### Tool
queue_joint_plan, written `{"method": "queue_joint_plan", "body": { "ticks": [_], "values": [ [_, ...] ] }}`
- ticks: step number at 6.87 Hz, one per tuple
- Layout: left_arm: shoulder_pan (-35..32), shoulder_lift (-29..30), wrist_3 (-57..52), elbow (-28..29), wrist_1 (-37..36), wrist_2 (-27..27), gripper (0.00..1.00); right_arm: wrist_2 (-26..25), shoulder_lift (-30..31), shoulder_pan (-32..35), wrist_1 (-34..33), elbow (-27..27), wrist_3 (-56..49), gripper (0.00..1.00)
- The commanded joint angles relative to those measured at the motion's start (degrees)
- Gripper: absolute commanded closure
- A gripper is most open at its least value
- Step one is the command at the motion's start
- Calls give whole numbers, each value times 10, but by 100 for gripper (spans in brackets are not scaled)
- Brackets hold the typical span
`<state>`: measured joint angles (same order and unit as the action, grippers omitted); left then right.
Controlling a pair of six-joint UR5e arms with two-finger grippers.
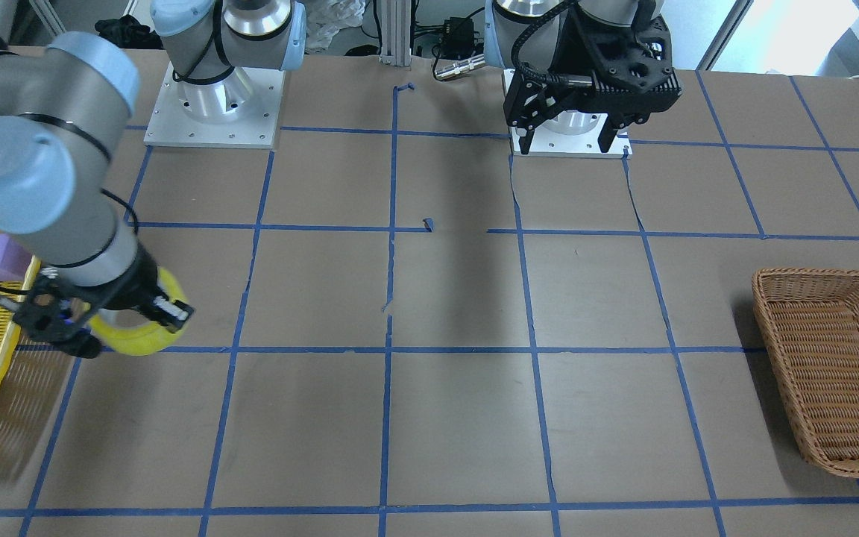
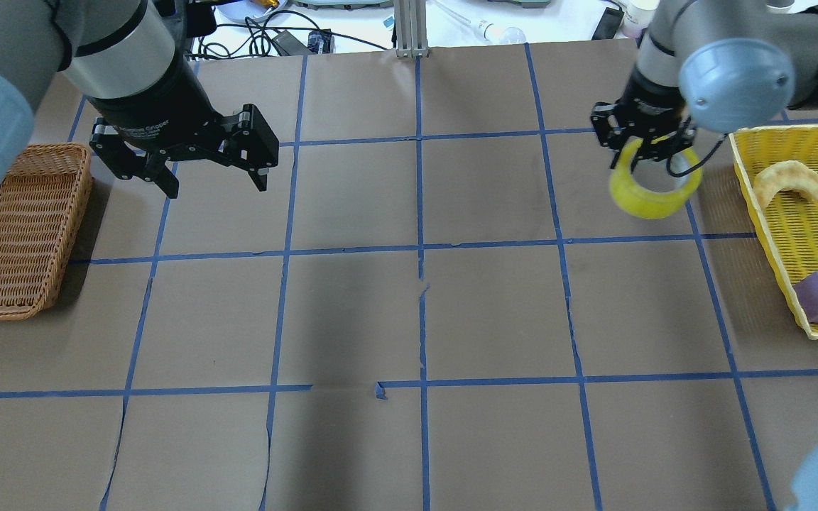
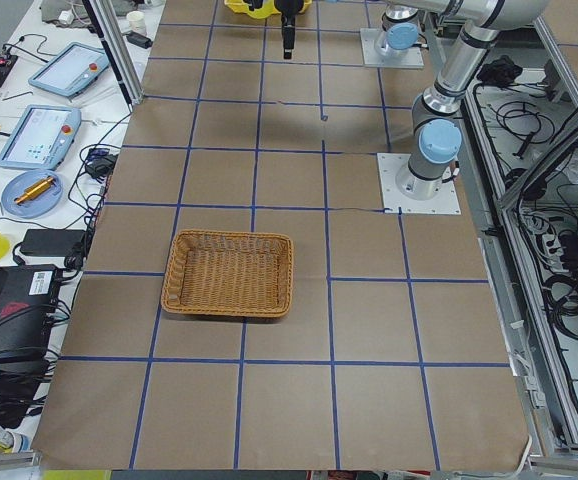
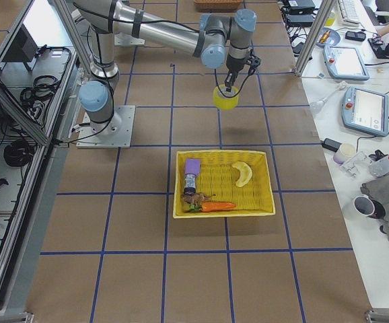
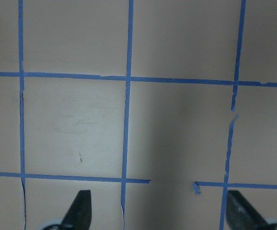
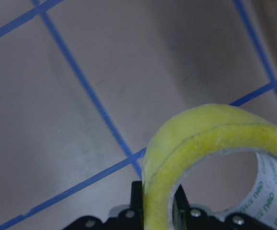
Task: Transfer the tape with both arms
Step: 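Lift the tape roll with the right gripper and carry it to table center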
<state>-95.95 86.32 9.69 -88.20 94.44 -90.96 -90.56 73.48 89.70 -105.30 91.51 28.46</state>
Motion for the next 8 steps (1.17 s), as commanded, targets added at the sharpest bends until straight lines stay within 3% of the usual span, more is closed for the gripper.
{"method": "queue_joint_plan", "body": {
  "ticks": [1,3,5,7,8],
  "values": [
    [5,-1,-5,2,7,0,0,28,-48,144,-52,0,171,100],
    [10,0,-7,0,8,0,0,28,-87,209,-81,9,237,100],
    [10,-1,-7,0,13,-2,0,113,-105,235,-91,14,253,100],
    [25,9,-7,-7,8,-1,0,111,-127,254,-111,17,272,98],
    [40,10,-7,-8,10,1,0,71,-131,254,-112,23,273,74]
  ]
}}
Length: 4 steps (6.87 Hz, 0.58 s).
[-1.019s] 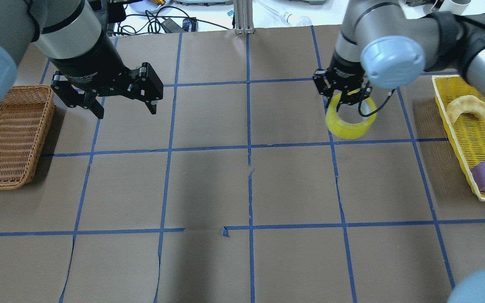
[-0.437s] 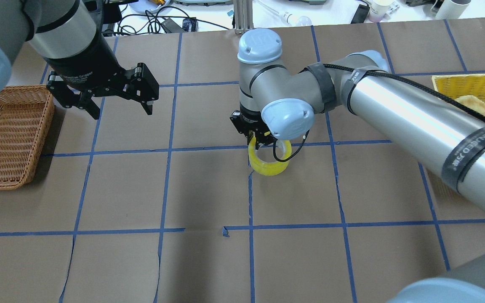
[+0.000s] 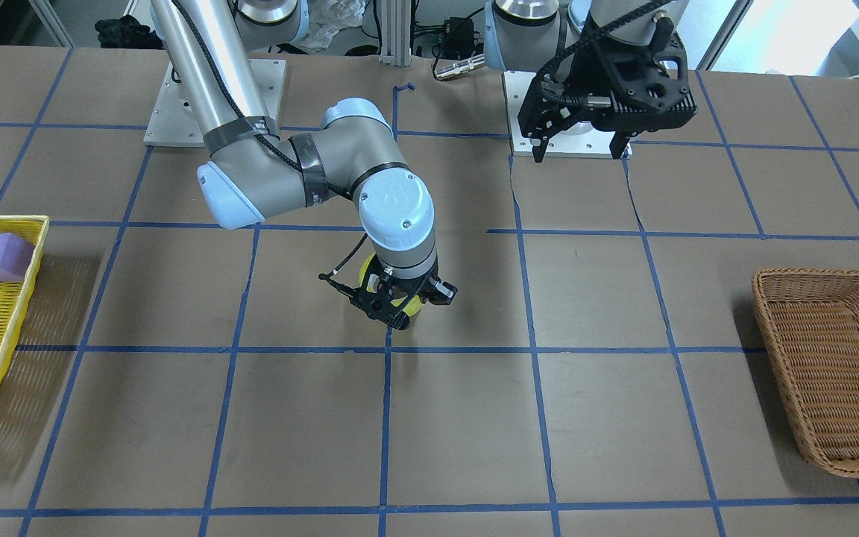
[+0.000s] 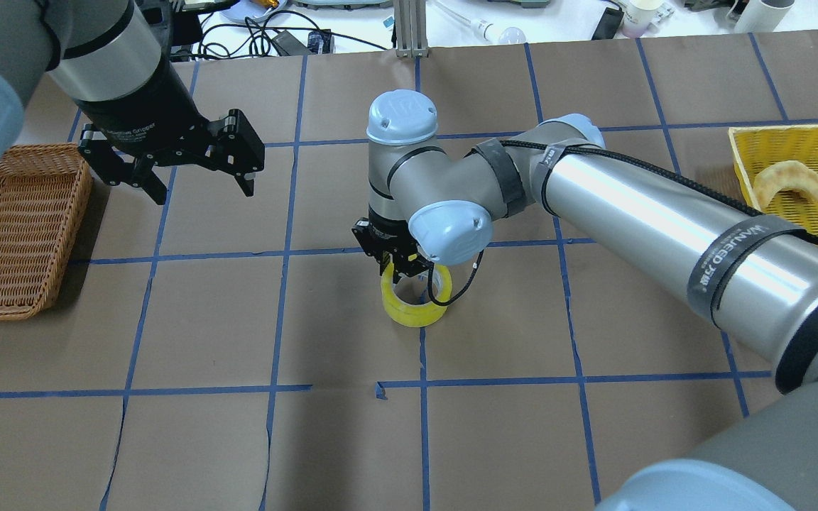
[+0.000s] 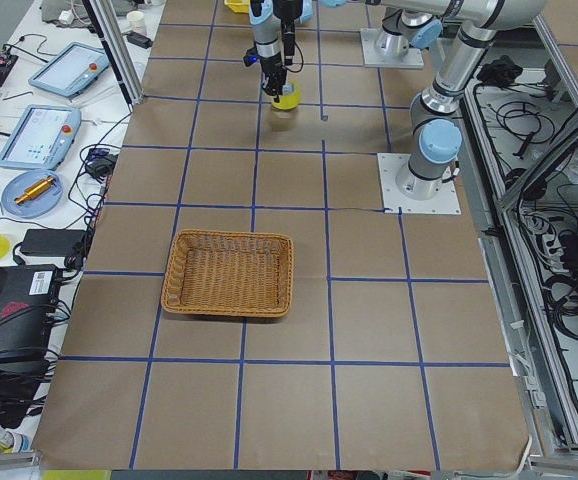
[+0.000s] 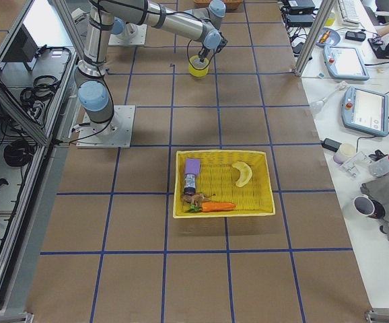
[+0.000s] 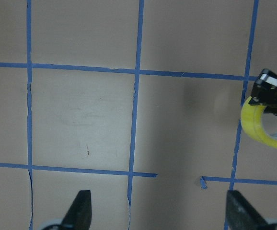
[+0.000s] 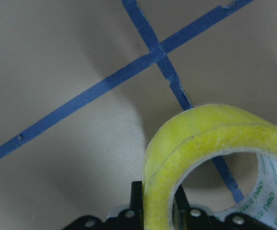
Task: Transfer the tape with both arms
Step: 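Lift the tape roll with the right gripper and carry it to table center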
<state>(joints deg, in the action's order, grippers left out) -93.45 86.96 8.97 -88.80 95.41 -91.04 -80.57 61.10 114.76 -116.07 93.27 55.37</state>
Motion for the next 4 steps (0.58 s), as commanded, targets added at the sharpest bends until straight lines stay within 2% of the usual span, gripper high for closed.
{"method": "queue_joint_plan", "body": {
  "ticks": [1,2,4],
  "values": [
    [18,6,5,-3,2,2,0,-34,-5,4,-6,16,4,51],
    [19,12,23,-10,0,11,0,-31,-2,4,-15,10,13,1],
    [17,22,155,-61,-11,31,0,23,24,3,-17,-1,85,0]
  ]
}}
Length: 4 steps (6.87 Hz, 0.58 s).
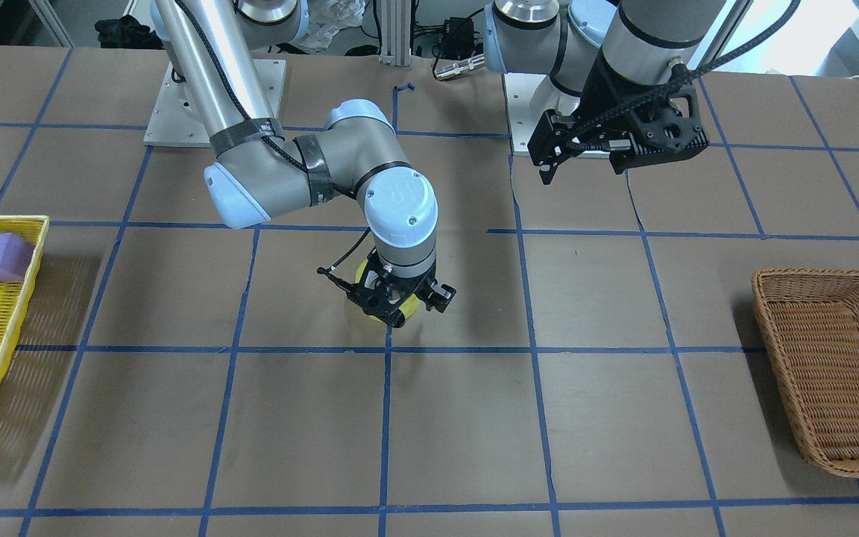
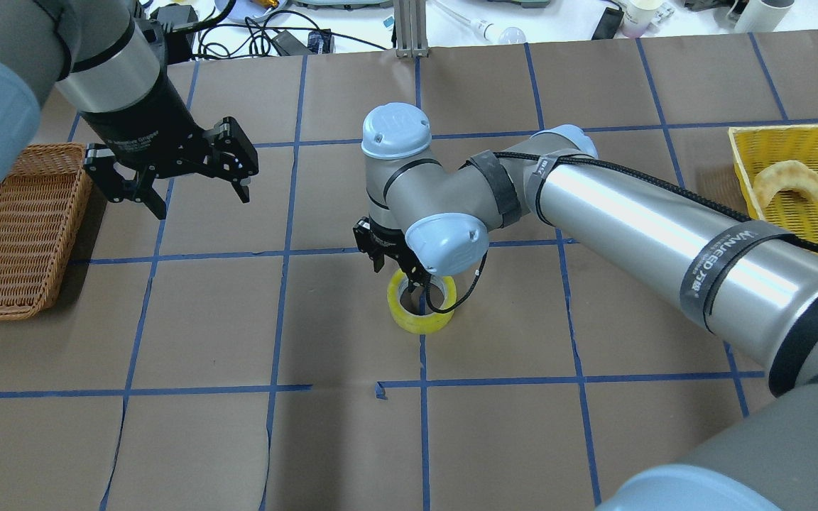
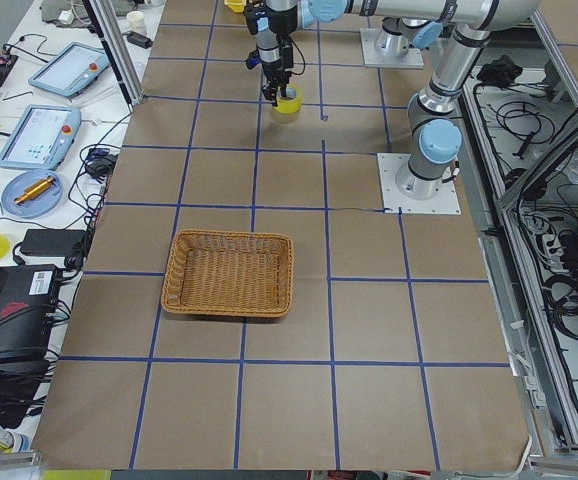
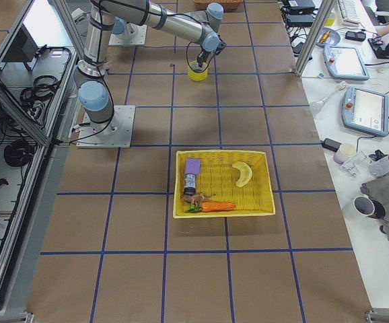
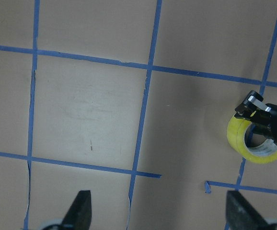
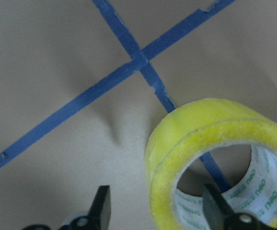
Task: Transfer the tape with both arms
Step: 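Release the tape roll on the table and raise the right gripper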
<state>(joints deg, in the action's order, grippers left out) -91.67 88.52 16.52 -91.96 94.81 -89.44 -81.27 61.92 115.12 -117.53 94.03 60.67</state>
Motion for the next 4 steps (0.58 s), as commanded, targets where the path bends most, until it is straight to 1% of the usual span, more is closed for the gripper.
{"method": "queue_joint_plan", "body": {
  "ticks": [1,2,3,4],
  "values": [
    [-2,15,138,-69,-29,71,0,-30,29,-2,-1,-13,16,0],
    [-8,22,174,-110,-76,77,0,-71,36,-17,0,-14,-36,0],
    [-13,32,201,-167,-140,87,0,-78,52,-50,3,-12,-134,0],
    [-24,38,217,-221,-222,111,0,-79,78,-104,11,-9,-223,0]
  ]
}}
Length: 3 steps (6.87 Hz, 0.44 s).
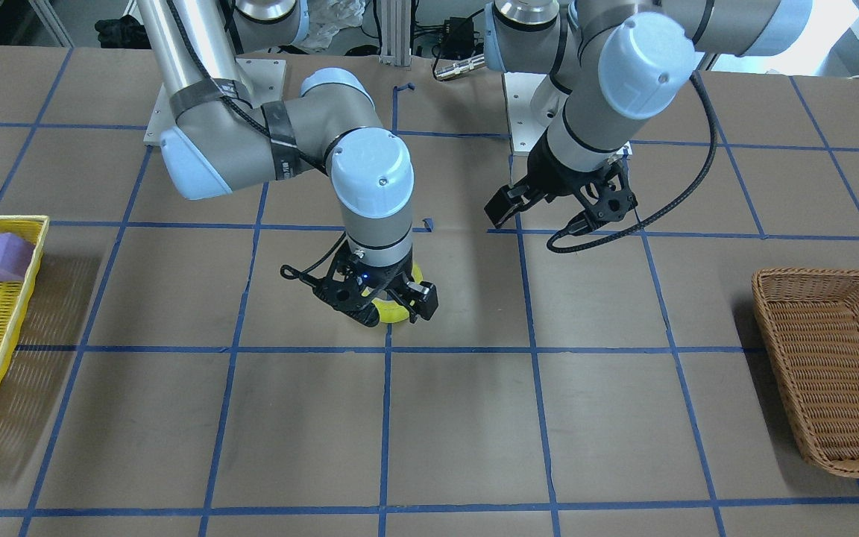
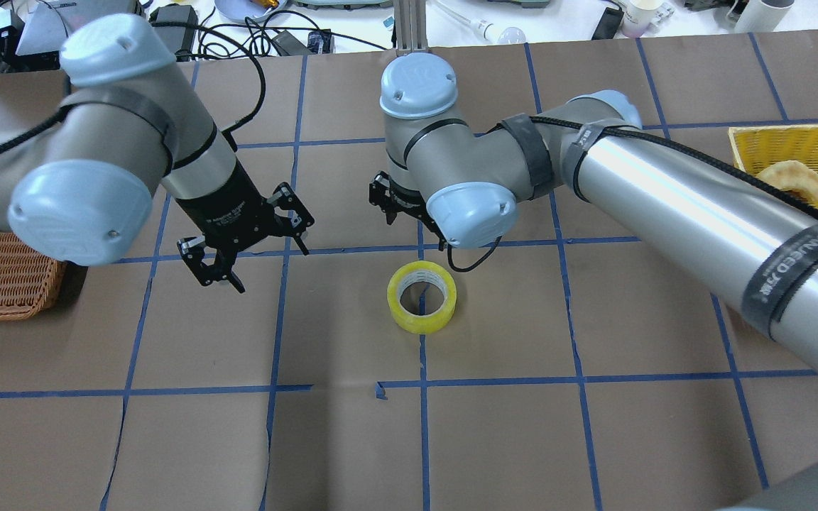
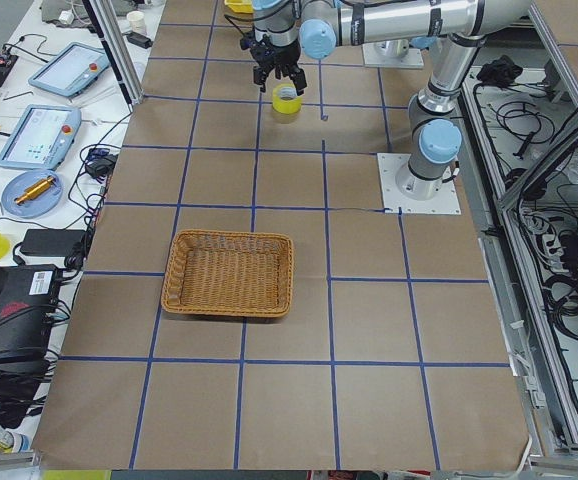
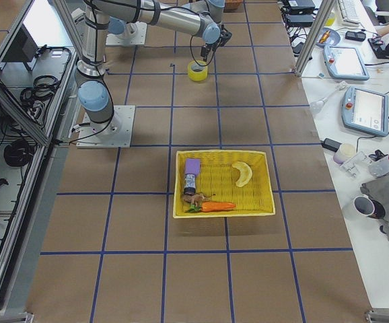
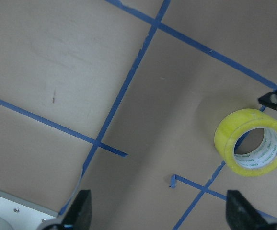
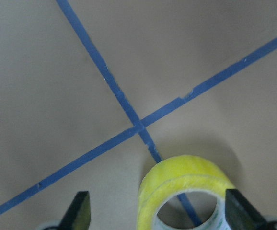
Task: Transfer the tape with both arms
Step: 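Release the tape roll on the table and raise the right gripper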
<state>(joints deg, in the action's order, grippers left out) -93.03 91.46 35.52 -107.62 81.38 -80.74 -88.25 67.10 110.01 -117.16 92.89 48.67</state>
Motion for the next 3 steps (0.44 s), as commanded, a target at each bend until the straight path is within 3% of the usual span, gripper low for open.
{"method": "queue_joint_plan", "body": {
  "ticks": [1,3],
  "values": [
    [-28,30,116,-77,-148,39,0,-7,46,-102,37,3,-195,0],
    [-102,100,266,-76,-272,50,0,-15,128,-136,142,0,-291,0]
  ]
}}
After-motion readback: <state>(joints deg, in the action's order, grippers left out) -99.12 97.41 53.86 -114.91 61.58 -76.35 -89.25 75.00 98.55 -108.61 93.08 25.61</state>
